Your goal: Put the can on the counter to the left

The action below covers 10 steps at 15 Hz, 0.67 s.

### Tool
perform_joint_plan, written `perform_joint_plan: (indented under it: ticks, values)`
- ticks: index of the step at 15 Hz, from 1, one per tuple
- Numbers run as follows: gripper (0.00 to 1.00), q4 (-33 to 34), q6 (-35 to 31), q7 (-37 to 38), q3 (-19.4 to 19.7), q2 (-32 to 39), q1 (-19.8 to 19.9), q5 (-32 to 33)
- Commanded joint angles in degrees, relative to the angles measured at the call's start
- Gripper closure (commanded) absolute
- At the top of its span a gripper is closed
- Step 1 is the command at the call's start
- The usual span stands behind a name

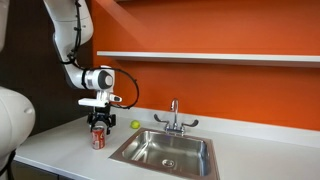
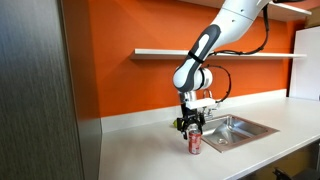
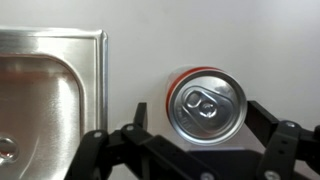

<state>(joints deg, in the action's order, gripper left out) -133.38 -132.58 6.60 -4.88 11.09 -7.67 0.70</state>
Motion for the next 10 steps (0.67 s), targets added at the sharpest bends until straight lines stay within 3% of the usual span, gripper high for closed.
perform_joint_plan:
  ticks: [1,10]
  values:
    - [0.0,0.3,3.7,1.6,-0.6,-3.6,-0.3,-0.3]
    - [0.0,0.1,10.9,2.1,-1.1,-13.3,0.1,-0.8]
